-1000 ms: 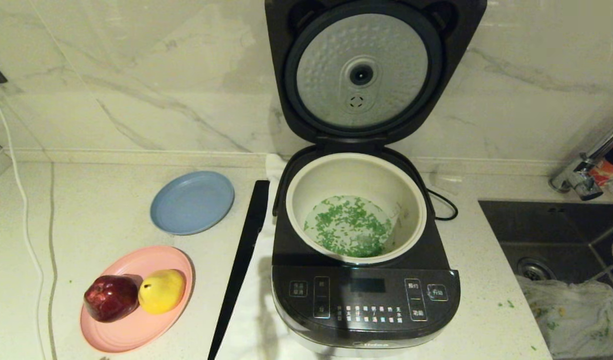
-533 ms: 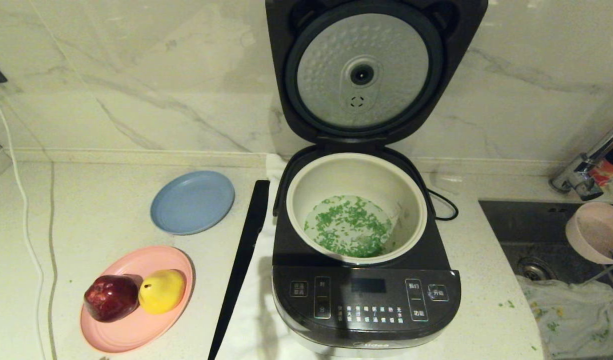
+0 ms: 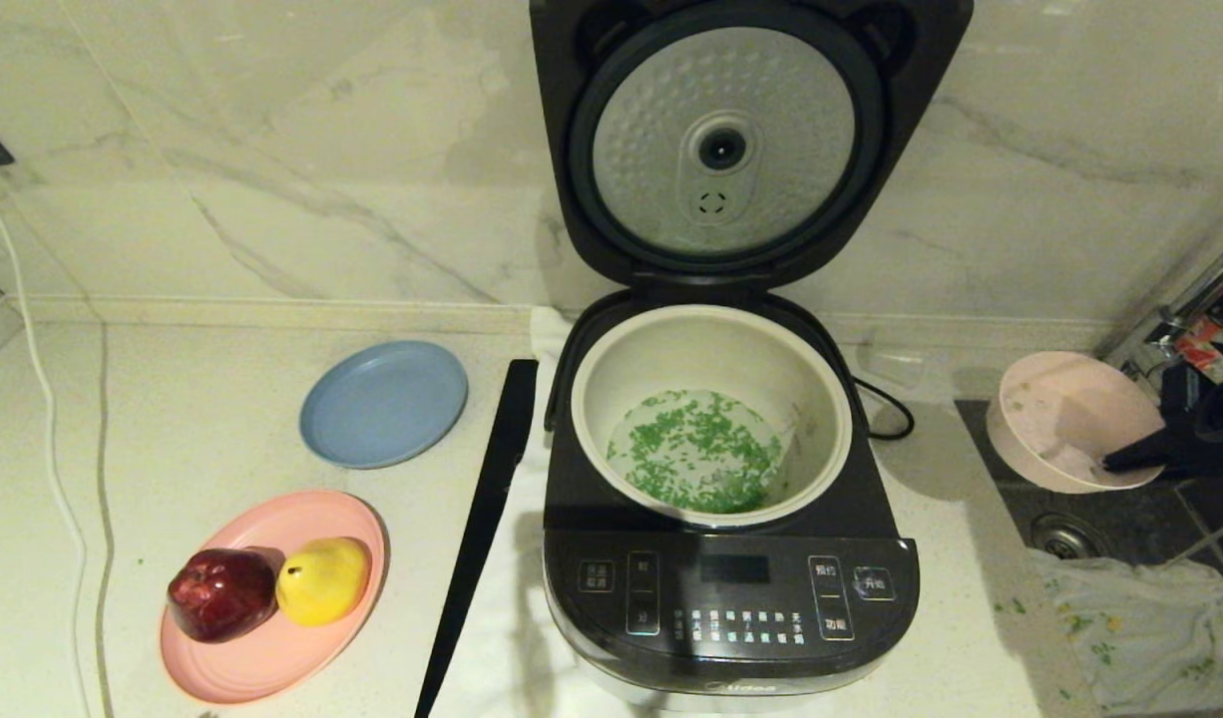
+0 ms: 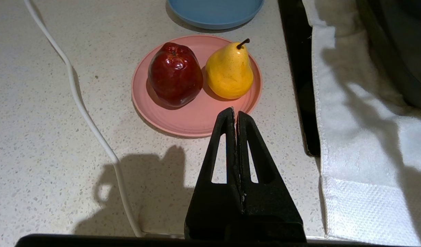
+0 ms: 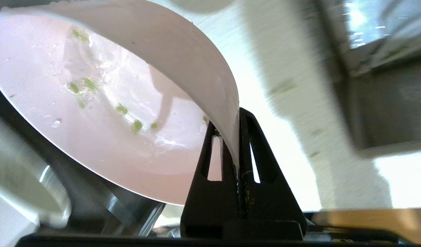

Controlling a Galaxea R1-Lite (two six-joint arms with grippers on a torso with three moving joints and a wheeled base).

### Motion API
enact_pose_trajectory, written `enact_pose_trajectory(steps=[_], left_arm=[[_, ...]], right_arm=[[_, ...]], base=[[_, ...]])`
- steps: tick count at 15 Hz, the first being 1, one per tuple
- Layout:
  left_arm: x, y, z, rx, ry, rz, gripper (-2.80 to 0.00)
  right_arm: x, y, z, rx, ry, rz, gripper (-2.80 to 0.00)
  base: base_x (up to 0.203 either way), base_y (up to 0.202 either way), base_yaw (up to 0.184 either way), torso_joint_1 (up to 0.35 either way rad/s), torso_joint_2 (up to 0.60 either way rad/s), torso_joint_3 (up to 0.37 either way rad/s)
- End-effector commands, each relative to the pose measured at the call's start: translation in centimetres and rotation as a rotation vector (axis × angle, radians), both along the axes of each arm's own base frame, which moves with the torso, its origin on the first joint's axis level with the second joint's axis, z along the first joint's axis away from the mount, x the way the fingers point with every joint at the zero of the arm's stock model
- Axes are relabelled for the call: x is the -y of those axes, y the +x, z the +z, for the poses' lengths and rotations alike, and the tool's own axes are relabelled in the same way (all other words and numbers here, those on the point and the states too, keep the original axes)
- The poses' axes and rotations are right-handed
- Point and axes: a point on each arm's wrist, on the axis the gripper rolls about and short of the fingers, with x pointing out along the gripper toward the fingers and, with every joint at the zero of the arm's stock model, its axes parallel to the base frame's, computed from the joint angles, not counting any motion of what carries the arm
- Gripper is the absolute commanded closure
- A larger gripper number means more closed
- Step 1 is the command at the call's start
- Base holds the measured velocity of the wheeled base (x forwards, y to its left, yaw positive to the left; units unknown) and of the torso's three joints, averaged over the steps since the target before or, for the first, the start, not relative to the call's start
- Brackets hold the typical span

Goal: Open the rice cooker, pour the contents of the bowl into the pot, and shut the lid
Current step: Pour the water from the bowl into the rice cooker

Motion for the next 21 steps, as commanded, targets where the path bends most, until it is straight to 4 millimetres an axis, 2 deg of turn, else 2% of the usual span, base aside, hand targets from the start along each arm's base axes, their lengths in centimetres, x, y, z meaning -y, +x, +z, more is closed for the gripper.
enact_pose_trajectory(steps=[1,7,10,12,21], left_arm=[[0.0,0.0,0.0,0.000,0.000,0.000,0.00],[0.0,0.0,0.0,0.002,0.000,0.000,0.00],[0.0,0.0,0.0,0.000,0.000,0.000,0.00],[0.0,0.0,0.0,0.001,0.000,-0.001,0.00],[0.0,0.0,0.0,0.000,0.000,-0.001,0.00]], right_arm=[[-4.0,-0.7,3.1,0.061,-0.034,0.110,0.00],[-11.6,-0.1,6.1,0.138,-0.136,0.272,0.00],[-14.9,1.5,6.9,0.192,-0.171,0.298,0.00],[-17.2,2.0,6.7,0.210,-0.162,0.325,0.00],[-22.5,2.5,5.8,0.291,-0.122,0.450,0.00]], base=[[0.000,0.000,0.000,0.000,0.00,0.000],[0.000,0.000,0.000,0.000,0.00,0.000],[0.000,0.000,0.000,0.000,0.00,0.000],[0.000,0.000,0.000,0.000,0.00,0.000],[0.000,0.000,0.000,0.000,0.00,0.000]])
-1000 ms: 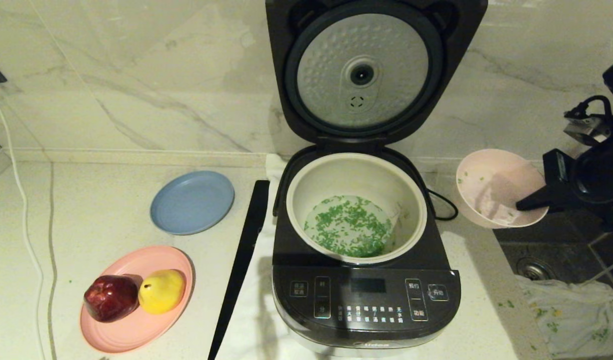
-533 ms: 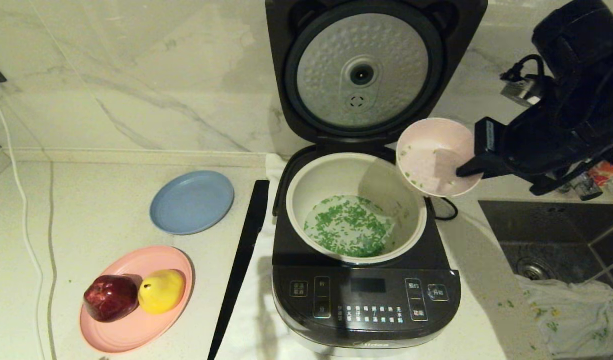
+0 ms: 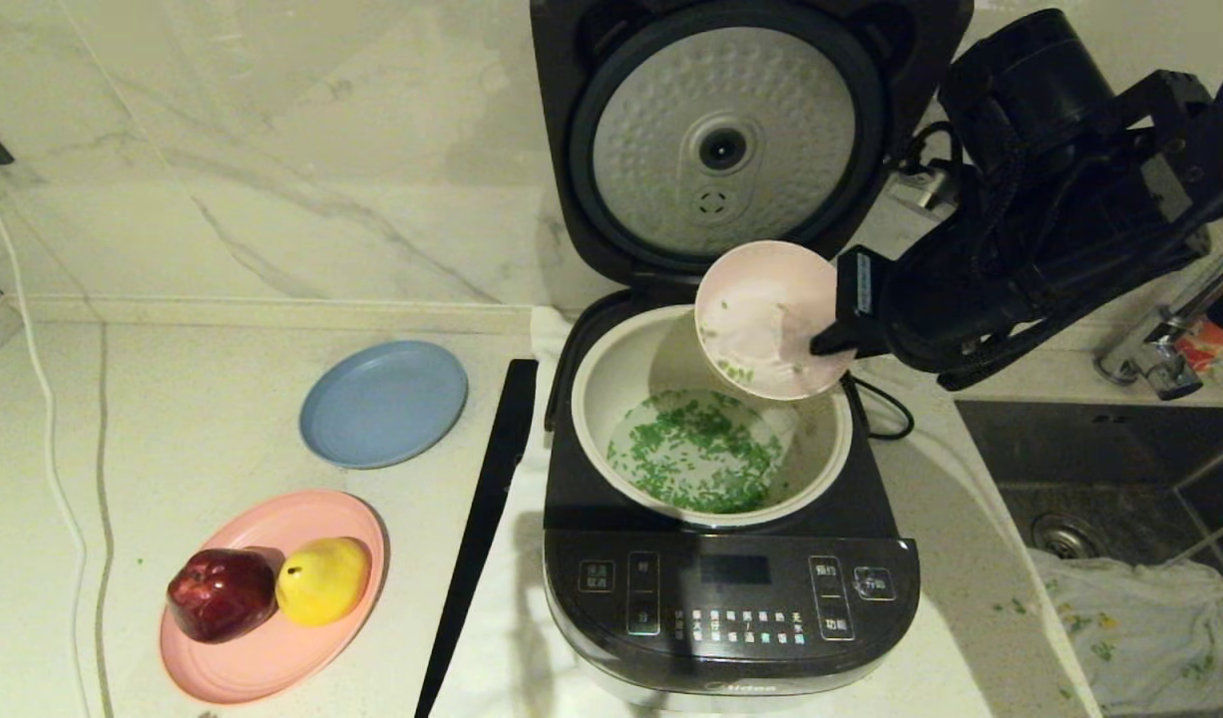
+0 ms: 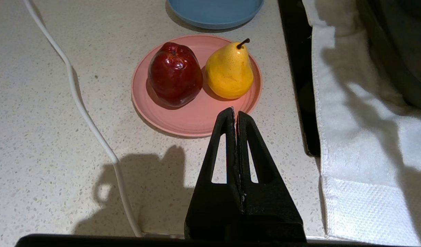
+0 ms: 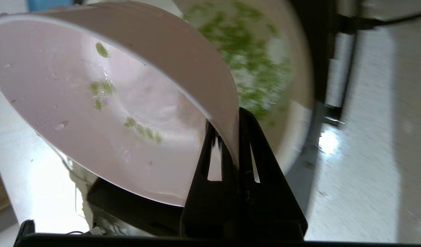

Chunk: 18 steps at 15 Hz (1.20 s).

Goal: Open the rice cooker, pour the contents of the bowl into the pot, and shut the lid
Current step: Pour the water from the bowl into the rice cooker

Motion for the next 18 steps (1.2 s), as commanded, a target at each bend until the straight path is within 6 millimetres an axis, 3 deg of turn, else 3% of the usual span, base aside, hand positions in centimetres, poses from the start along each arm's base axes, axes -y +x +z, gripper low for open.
enact_pose_trajectory(steps=[1,10,18], left_arm=[[0.0,0.0,0.0,0.002,0.000,0.001,0.00],[0.0,0.0,0.0,0.000,0.000,-0.001,0.00],[0.0,0.0,0.0,0.000,0.000,0.001,0.00]], right_arm=[[-1.1,0.1,-0.7,-0.021,-0.006,0.026,0.00],[-3.0,1.8,-2.2,-0.007,0.015,0.026,0.00],[-4.0,4.2,-3.5,0.110,-0.053,-0.136,0.00]], base=[[0.000,0.000,0.000,0.000,0.00,0.000],[0.000,0.000,0.000,0.000,0.00,0.000],[0.000,0.000,0.000,0.000,0.00,0.000]])
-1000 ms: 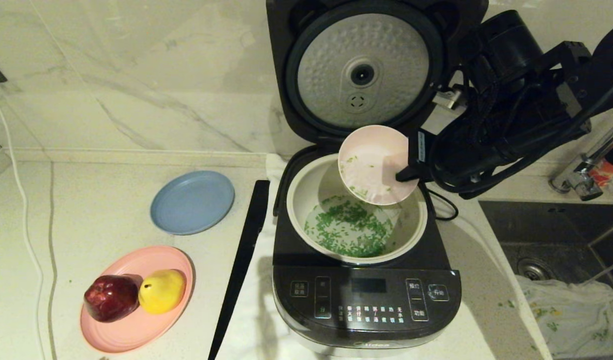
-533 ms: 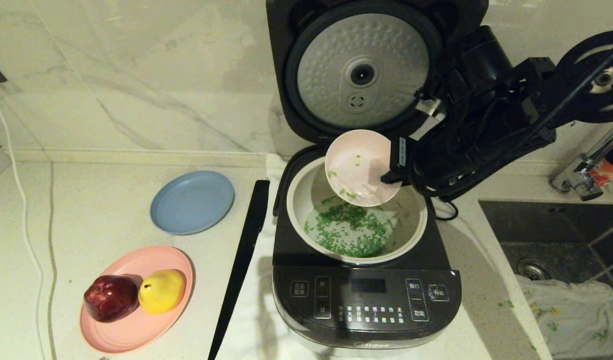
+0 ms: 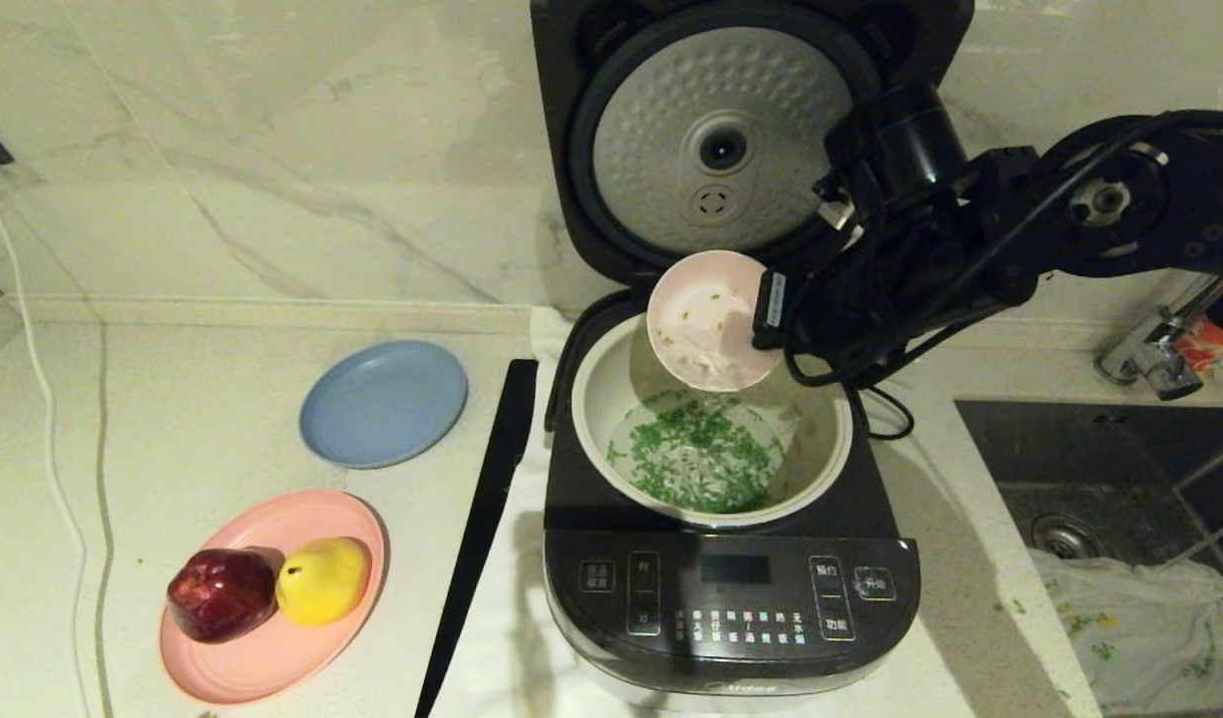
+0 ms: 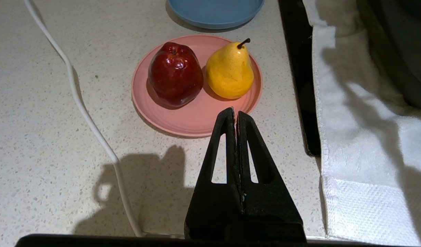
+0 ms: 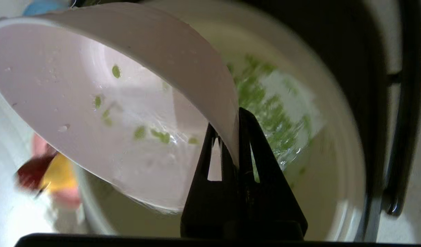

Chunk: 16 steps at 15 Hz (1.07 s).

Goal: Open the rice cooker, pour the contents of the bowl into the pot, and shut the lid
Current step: Pour the water from the bowl into the rice cooker

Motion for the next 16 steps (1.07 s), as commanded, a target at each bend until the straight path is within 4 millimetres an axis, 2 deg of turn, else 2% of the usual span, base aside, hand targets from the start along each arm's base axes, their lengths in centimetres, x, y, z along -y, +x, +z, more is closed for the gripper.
enact_pose_trajectory(steps=[1,6,11,16], left_arm=[[0.0,0.0,0.0,0.002,0.000,0.000,0.00],[0.0,0.0,0.0,0.000,0.000,0.000,0.00],[0.0,0.0,0.0,0.000,0.000,0.000,0.00],[0.0,0.0,0.0,0.000,0.000,0.000,0.00]], right_arm=[[-0.2,0.6,-0.6,0.025,-0.039,-0.059,0.00],[0.0,0.3,0.6,0.171,-0.080,-0.091,0.00],[-0.6,1.0,-0.8,0.375,-0.180,-0.093,0.00],[-1.1,-0.3,-1.6,0.546,-0.273,-0.104,0.00]], base=[[0.000,0.000,0.000,0.000,0.00,0.000],[0.000,0.000,0.000,0.000,0.00,0.000],[0.000,0.000,0.000,0.000,0.00,0.000],[0.000,0.000,0.000,0.000,0.00,0.000]])
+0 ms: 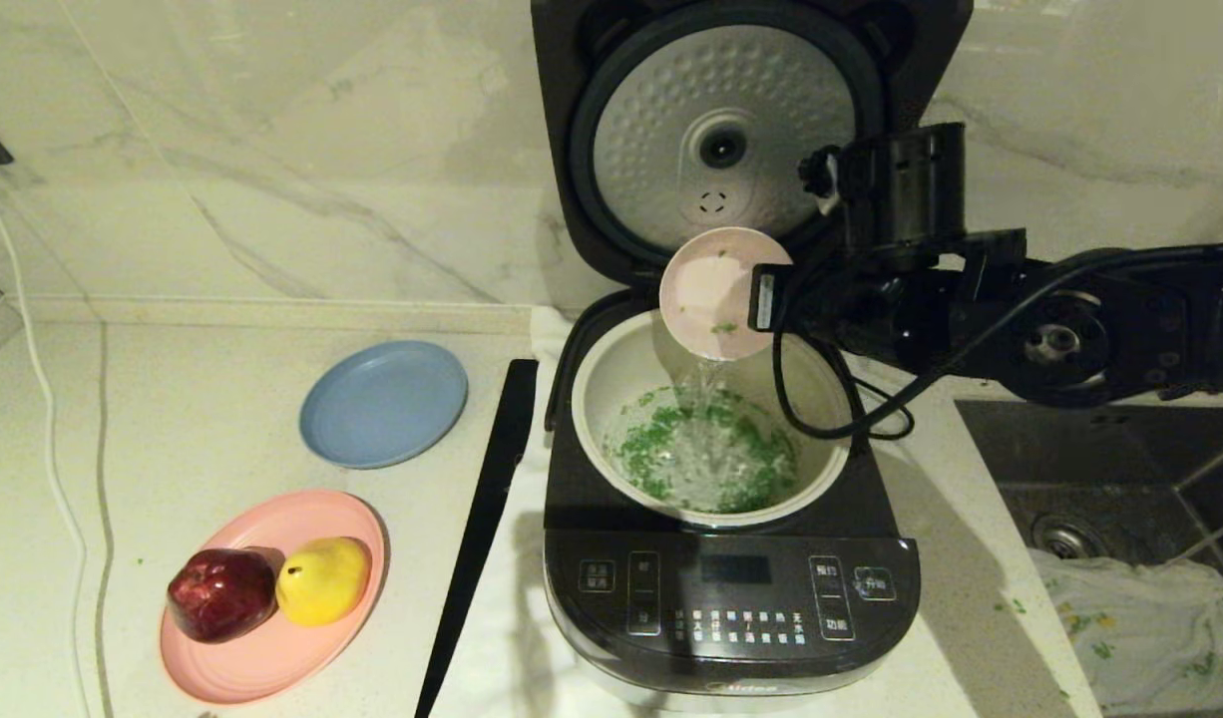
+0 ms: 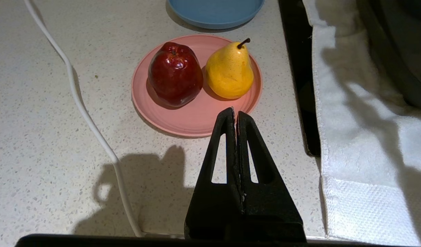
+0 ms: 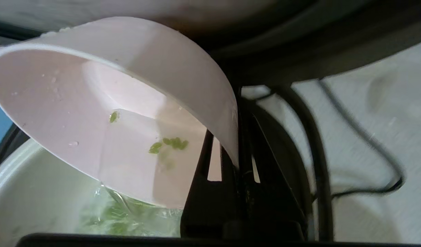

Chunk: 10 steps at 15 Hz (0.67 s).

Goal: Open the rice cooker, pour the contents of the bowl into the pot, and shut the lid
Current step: Pour the water from the bowl into the rice cooker

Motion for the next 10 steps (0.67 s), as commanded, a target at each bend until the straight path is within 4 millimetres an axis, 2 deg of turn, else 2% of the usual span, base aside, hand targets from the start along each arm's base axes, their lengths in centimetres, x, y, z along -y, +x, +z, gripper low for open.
enact_pose_trajectory(steps=[1,3,7,10], left_arm=[[0.0,0.0,0.0,0.001,0.001,0.000,0.00],[0.0,0.0,0.0,0.000,0.001,0.000,0.00],[0.0,0.0,0.0,0.000,0.001,0.000,0.00],[0.0,0.0,0.0,0.002,0.001,0.000,0.00]], right_arm=[[-0.2,-1.1,0.0,0.079,-0.022,0.004,0.00],[-0.6,-1.8,-0.5,0.141,-0.066,0.001,0.00],[-1.3,-1.4,-2.2,0.258,-0.130,-0.055,0.00],[-1.4,-1.7,-2.5,0.294,-0.135,-0.068,0.00]], base=[[0.000,0.000,0.000,0.000,0.00,0.000],[0.000,0.000,0.000,0.000,0.00,0.000],[0.000,0.000,0.000,0.000,0.00,0.000],[0.000,0.000,0.000,0.000,0.00,0.000]])
